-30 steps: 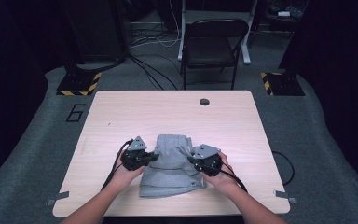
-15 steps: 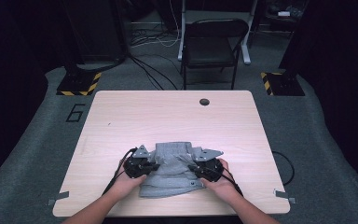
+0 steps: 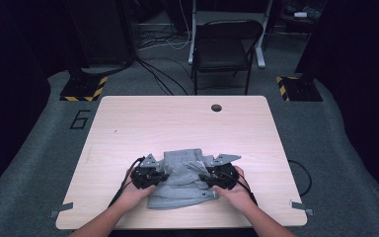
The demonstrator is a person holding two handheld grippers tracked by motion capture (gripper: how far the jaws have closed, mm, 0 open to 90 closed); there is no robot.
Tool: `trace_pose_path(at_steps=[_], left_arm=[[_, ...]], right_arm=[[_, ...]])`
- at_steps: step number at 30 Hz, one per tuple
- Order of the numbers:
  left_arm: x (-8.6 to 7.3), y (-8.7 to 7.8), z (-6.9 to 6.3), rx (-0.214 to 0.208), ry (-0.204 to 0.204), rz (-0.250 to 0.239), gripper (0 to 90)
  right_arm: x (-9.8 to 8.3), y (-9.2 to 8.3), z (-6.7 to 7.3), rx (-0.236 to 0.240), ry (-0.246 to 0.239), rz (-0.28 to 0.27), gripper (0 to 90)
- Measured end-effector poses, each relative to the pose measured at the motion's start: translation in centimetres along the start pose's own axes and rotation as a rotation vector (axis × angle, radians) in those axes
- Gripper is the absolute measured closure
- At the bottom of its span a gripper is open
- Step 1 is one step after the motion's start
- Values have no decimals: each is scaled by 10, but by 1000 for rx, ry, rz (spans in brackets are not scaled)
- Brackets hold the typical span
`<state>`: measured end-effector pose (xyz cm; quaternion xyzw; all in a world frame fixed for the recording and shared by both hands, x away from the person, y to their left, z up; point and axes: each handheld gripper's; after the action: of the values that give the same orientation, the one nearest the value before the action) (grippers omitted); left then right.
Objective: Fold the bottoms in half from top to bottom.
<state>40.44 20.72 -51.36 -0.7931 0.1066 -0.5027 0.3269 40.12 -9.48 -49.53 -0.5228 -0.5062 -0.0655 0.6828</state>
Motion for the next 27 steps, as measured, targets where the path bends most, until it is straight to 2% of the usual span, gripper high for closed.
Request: trace_pose_path(at_steps=[1, 3, 4, 6, 8, 9, 10, 15, 24, 27], left_arm=[[0, 0, 0, 1, 4, 1, 853], [0, 0, 0, 5, 4, 3, 853], [0, 0, 0, -7, 4, 9, 853], [0, 0, 0, 5, 5, 1, 854], [0, 1, 0, 5, 6, 0, 853], [0, 0, 0, 3, 6, 0, 853], [0, 0, 0, -6, 3, 7, 853], [0, 0, 0, 6, 13, 6, 853], [0, 1, 0, 6, 14, 6, 854], [0, 1, 0, 5, 12, 1, 853]], right_arm=[[2, -1, -1, 4, 12, 0, 471], [8, -2, -2, 3, 5, -13, 399], [11, -2, -3, 1, 7, -22, 379], [17, -3, -4, -6, 24, -35, 339], [24, -2, -6, -3, 15, -38, 304], [26, -2, -6, -4, 25, -37, 290], [30, -1, -7, -4, 28, -33, 281], [47, 4, -9, 7, 43, -50, 262], [74, 22, -15, 48, 112, -41, 227], [82, 27, -14, 37, 94, -45, 232]])
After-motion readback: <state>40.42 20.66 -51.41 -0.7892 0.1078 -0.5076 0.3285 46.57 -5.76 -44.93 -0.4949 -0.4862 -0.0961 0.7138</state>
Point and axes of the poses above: each handheld gripper's, and its own axes: y roughly forward along the jaws, x roughly out of its top, z roughly to its left, and after that the axes turned 15 degrees about -x, right-handed
